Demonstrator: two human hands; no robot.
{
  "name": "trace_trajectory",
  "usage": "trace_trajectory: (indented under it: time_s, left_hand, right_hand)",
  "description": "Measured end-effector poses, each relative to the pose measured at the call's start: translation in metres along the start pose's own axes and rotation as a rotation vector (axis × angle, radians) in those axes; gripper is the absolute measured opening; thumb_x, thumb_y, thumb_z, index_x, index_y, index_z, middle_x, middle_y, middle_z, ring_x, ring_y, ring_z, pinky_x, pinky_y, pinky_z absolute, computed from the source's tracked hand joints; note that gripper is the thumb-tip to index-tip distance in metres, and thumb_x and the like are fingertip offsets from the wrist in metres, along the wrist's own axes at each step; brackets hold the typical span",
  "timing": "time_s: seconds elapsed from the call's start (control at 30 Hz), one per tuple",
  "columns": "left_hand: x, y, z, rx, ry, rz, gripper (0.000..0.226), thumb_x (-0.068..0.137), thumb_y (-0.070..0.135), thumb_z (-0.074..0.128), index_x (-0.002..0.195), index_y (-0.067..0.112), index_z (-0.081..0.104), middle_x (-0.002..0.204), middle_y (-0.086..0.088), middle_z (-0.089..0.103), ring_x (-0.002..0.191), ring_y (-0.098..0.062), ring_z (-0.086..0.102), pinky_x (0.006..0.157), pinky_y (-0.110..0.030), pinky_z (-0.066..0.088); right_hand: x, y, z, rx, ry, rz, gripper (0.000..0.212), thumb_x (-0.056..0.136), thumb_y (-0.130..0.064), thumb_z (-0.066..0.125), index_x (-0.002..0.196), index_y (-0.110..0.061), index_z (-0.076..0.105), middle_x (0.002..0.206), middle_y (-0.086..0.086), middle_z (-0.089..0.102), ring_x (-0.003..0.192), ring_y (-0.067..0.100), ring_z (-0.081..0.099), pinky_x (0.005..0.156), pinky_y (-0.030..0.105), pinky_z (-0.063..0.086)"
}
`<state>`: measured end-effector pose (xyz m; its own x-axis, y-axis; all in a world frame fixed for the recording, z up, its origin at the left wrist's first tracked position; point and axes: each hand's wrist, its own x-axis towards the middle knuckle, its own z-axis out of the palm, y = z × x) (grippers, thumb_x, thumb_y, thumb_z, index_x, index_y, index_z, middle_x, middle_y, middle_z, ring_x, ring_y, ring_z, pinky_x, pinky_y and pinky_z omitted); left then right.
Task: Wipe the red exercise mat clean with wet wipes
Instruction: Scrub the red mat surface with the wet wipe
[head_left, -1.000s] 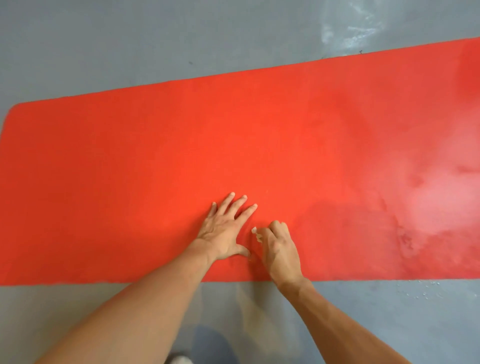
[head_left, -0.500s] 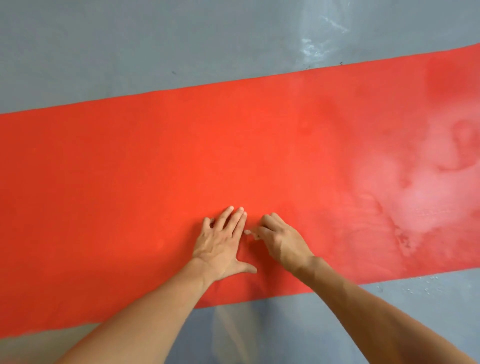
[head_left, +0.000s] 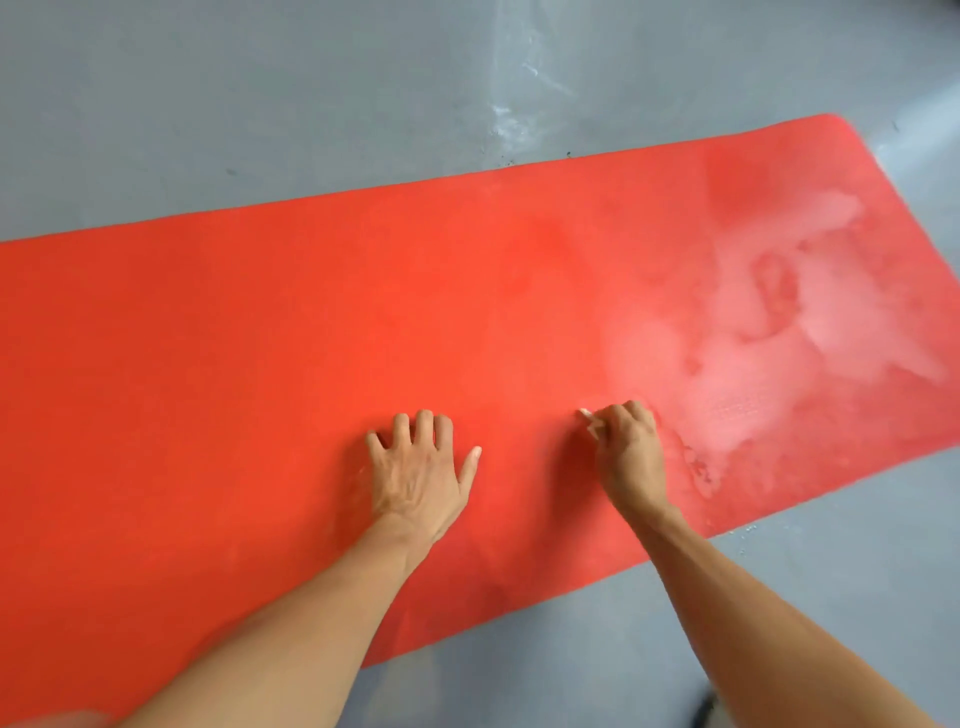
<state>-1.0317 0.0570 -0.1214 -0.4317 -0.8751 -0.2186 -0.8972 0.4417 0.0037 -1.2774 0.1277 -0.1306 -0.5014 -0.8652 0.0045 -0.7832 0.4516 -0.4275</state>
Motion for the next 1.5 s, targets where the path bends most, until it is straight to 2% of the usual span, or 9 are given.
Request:
trace_trajectory:
  time_s: [0.07, 0.17, 0.37, 0.57, 0.8, 1.0, 1.27, 1.4, 1.5]
  left_hand:
    - [0.018, 0.013, 0.003, -0.030, 0.018, -0.001, 0.068, 0.101, 0.063, 0.026, 0.144, 0.019, 0.055, 0.140, -0.006, 0.057, 0.130, -0.036, 0.048, 0.109, -0.067, 0.032]
    - [0.048, 0.038, 0.010, -0.086, 0.114, 0.121, 0.067, 0.101, 0.057, 0.027, 0.155, 0.022, 0.048, 0.156, -0.008, 0.050, 0.147, -0.040, 0.038, 0.120, -0.071, 0.018]
    - [0.086, 0.077, 0.028, -0.207, 0.184, 0.221, 0.062, 0.104, 0.049, 0.038, 0.152, 0.012, 0.051, 0.158, -0.008, 0.048, 0.154, -0.033, 0.032, 0.126, -0.054, 0.025]
    - [0.086, 0.077, 0.036, -0.142, 0.237, 0.210, 0.061, 0.103, 0.047, 0.043, 0.154, 0.013, 0.049, 0.160, -0.006, 0.045, 0.156, -0.031, 0.028, 0.125, -0.053, 0.025]
    - [0.087, 0.075, 0.036, -0.135, 0.252, 0.216, 0.056, 0.104, 0.042, 0.042, 0.153, 0.015, 0.052, 0.159, -0.004, 0.047, 0.155, -0.029, 0.031, 0.125, -0.051, 0.027]
    - [0.082, 0.077, 0.038, -0.118, 0.252, 0.194, 0.058, 0.104, 0.045, 0.041, 0.154, 0.018, 0.049, 0.161, 0.000, 0.044, 0.157, -0.025, 0.027, 0.126, -0.049, 0.026]
    - [0.100, 0.081, 0.026, -0.142, 0.326, 0.134, 0.041, 0.098, 0.041, 0.047, 0.130, 0.023, 0.067, 0.138, 0.003, 0.063, 0.133, -0.025, 0.054, 0.105, -0.044, 0.043]
    - [0.112, 0.083, 0.016, -0.142, 0.321, 0.091, 0.046, 0.099, 0.041, 0.044, 0.134, 0.021, 0.064, 0.136, -0.001, 0.061, 0.127, -0.028, 0.056, 0.101, -0.044, 0.047]
    - [0.124, 0.079, 0.017, -0.147, 0.307, 0.008, 0.056, 0.100, 0.044, 0.041, 0.149, 0.020, 0.055, 0.151, -0.003, 0.054, 0.146, -0.029, 0.043, 0.115, -0.046, 0.041]
  right_hand:
    - [0.029, 0.030, -0.013, 0.021, 0.114, 0.294, 0.010, 0.092, -0.003, 0.062, 0.086, -0.001, 0.069, 0.090, 0.018, 0.057, 0.092, 0.043, 0.057, 0.080, 0.044, 0.041]
    - [0.036, 0.019, 0.001, 0.076, 0.265, 0.384, 0.013, 0.091, -0.006, 0.061, 0.087, 0.000, 0.071, 0.086, 0.018, 0.055, 0.088, 0.041, 0.057, 0.077, 0.041, 0.040]
    - [0.015, 0.011, 0.017, 0.073, 0.039, -0.314, 0.015, 0.098, -0.006, 0.064, 0.110, -0.008, 0.073, 0.086, 0.005, 0.051, 0.082, 0.023, 0.048, 0.073, 0.031, 0.042]
    - [0.078, 0.040, 0.015, 0.142, 0.361, 0.237, 0.012, 0.097, -0.003, 0.061, 0.096, -0.003, 0.073, 0.086, 0.005, 0.048, 0.088, 0.028, 0.049, 0.077, 0.047, 0.047]
    - [0.066, 0.004, 0.031, 0.120, 0.035, -0.337, 0.027, 0.093, -0.001, 0.067, 0.118, -0.009, 0.072, 0.091, 0.004, 0.053, 0.086, 0.023, 0.048, 0.074, 0.033, 0.048]
    - [0.119, 0.042, 0.011, 0.152, 0.237, 0.093, 0.014, 0.093, 0.001, 0.065, 0.099, -0.008, 0.074, 0.086, 0.009, 0.050, 0.087, 0.030, 0.048, 0.073, 0.049, 0.050]
    - [0.093, 0.021, 0.021, 0.134, -0.033, -0.558, 0.027, 0.099, -0.020, 0.049, 0.114, -0.013, 0.071, 0.091, -0.002, 0.053, 0.087, 0.019, 0.048, 0.073, 0.027, 0.046]
    - [0.142, 0.069, 0.008, 0.096, 0.173, -0.246, 0.032, 0.092, 0.003, 0.064, 0.120, -0.010, 0.073, 0.093, 0.006, 0.057, 0.092, 0.026, 0.048, 0.078, 0.022, 0.034]
    - [0.128, 0.039, 0.028, 0.141, 0.238, -0.064, 0.027, 0.093, 0.006, 0.061, 0.113, -0.005, 0.074, 0.092, 0.008, 0.056, 0.091, 0.027, 0.047, 0.076, 0.040, 0.051]
